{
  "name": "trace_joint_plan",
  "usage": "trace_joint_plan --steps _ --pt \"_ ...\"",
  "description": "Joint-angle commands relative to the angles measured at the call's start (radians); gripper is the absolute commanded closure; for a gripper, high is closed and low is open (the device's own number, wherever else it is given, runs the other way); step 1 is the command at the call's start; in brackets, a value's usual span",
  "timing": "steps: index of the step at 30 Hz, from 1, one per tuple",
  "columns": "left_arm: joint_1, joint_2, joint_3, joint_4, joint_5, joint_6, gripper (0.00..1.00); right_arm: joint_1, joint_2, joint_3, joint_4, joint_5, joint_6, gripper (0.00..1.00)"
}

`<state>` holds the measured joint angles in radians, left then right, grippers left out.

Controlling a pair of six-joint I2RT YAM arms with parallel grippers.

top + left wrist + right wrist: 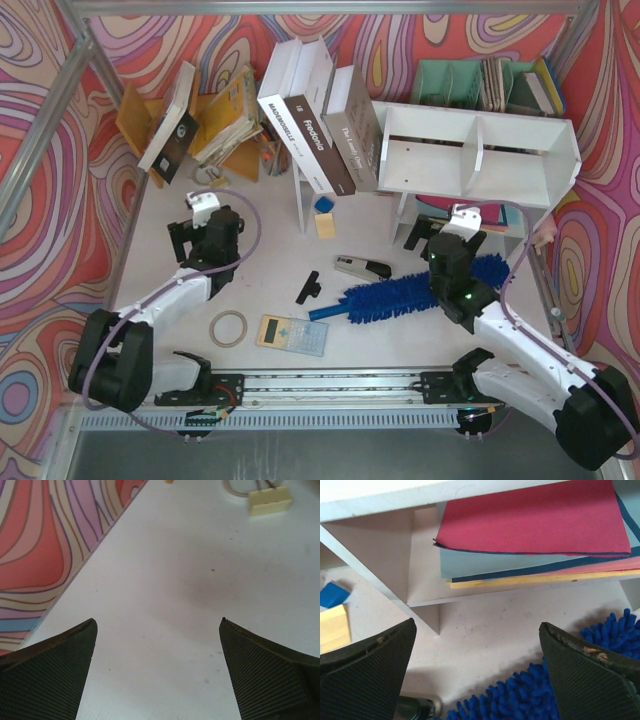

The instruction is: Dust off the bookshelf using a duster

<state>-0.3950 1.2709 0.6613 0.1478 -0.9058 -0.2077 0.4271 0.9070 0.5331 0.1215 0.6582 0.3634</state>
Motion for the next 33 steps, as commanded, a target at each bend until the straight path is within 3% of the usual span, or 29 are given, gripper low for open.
trace_joint_plan --steps 1,6,13,15,20,22,24,30,33 --pt "0.088 0.051 -0.104 0.358 0.052 0.117 0.01 -0.001 0.049 -0.073 0.287 0.049 -0.207 0.01" --pt "0.113 0.111 -0.178 0.538 0.126 0.257 0.02 -0.044 0.163 -0.125 0.428 0.029 -0.243 0.01" --pt "0.142 0.253 -0.328 0.911 0.257 0.310 0.02 -0.168 0.320 -0.205 0.656 -0.062 -0.274 0.01" --pt "0.179 0.222 -0.334 0.855 0.302 0.254 0.02 -0.209 0.374 -0.233 0.726 -0.098 -0.278 0.01" --pt "0.241 0.230 -0.413 0.988 0.431 0.204 0.01 -0.278 0.502 -0.284 0.942 -0.208 -0.307 0.01" --pt "0.270 0.297 -0.361 0.962 0.457 0.199 0.01 -0.289 0.530 -0.286 0.993 -0.259 -0.341 0.01" --pt "0.290 0.257 -0.324 0.816 0.485 0.158 0.01 -0.303 0.557 -0.277 1.033 -0.311 -0.368 0.01" --pt "0.315 0.274 -0.308 0.818 0.490 0.143 0.02 -0.333 0.621 -0.244 1.056 -0.483 -0.412 0.01" --pt "0.316 0.261 -0.298 0.770 0.494 0.132 0.01 -0.337 0.708 -0.299 1.242 -0.527 -0.418 0.01"
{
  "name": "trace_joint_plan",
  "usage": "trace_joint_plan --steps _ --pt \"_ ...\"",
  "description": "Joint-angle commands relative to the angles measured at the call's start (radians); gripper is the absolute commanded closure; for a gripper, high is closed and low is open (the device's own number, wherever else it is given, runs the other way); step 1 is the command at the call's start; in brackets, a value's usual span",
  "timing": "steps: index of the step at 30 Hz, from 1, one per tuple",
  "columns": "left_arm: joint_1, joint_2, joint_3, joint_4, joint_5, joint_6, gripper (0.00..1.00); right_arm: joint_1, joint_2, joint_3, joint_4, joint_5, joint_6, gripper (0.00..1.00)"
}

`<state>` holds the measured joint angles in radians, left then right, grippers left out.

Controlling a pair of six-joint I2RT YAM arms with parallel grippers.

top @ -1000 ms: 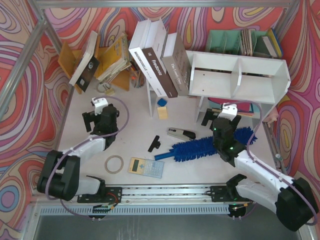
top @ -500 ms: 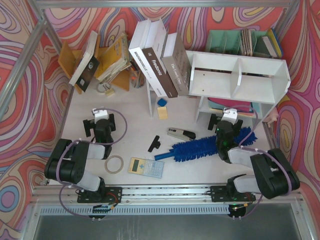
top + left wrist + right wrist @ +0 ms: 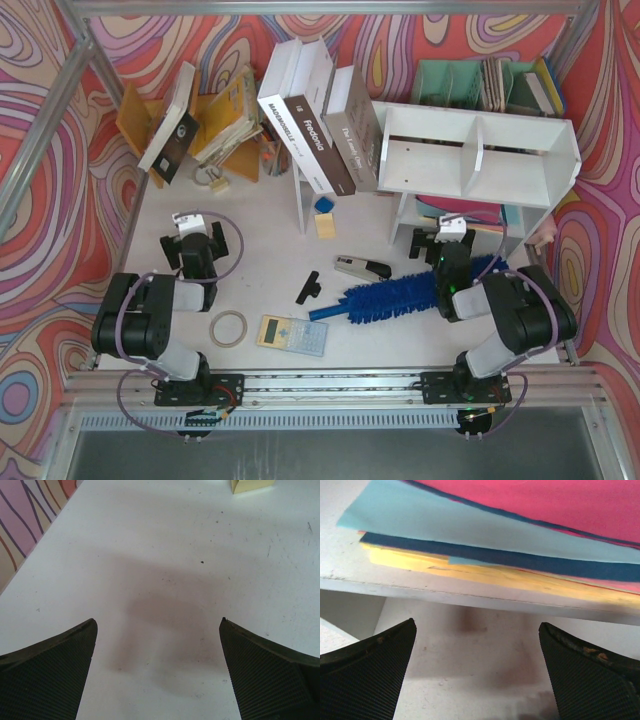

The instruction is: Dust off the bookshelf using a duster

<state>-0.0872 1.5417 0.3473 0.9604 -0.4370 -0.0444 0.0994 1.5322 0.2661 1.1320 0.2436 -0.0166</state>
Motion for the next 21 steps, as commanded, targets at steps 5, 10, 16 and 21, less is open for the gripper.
trace_joint_plan --steps 5,10,16,21 --pt "0.009 -0.001 0.012 -0.023 0.024 -0.026 0.02 -0.011 0.146 0.000 0.240 -0.112 -0.032 0.01" --pt "0.009 0.001 0.010 -0.012 0.024 -0.026 0.02 -0.012 0.155 0.038 0.174 -0.084 -0.024 0.01" --pt "0.009 -0.002 0.012 -0.021 0.024 -0.028 0.02 -0.015 0.155 0.045 0.165 -0.088 -0.020 0.01" --pt "0.009 -0.003 0.012 -0.019 0.024 -0.028 0.01 -0.015 0.154 0.045 0.162 -0.089 -0.020 0.01"
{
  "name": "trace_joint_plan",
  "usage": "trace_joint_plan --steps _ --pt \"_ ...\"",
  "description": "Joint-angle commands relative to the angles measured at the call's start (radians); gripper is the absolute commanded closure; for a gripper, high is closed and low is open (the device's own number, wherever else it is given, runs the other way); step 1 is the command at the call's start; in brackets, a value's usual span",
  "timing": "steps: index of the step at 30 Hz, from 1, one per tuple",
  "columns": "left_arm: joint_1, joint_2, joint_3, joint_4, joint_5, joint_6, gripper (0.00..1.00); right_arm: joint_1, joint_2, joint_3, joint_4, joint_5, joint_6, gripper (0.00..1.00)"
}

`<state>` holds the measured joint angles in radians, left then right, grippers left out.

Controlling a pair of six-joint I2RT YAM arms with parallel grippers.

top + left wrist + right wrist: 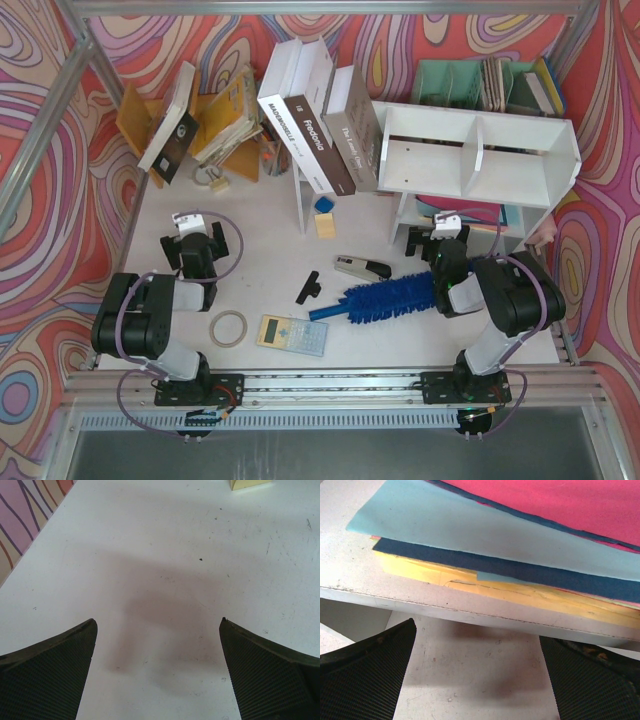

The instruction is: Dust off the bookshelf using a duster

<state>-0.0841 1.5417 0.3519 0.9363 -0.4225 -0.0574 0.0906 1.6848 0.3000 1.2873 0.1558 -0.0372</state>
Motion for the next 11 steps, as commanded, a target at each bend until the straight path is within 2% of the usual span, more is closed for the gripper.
trace_joint_plan --steps 1,11 --pt "0.005 -0.003 0.007 0.005 0.010 -0.014 0.02 -0.006 0.001 0.012 0.007 0.000 0.001 0.01" --pt "0.006 -0.003 0.007 0.005 0.010 -0.013 0.02 -0.008 0.002 0.017 0.000 -0.005 0.002 0.01"
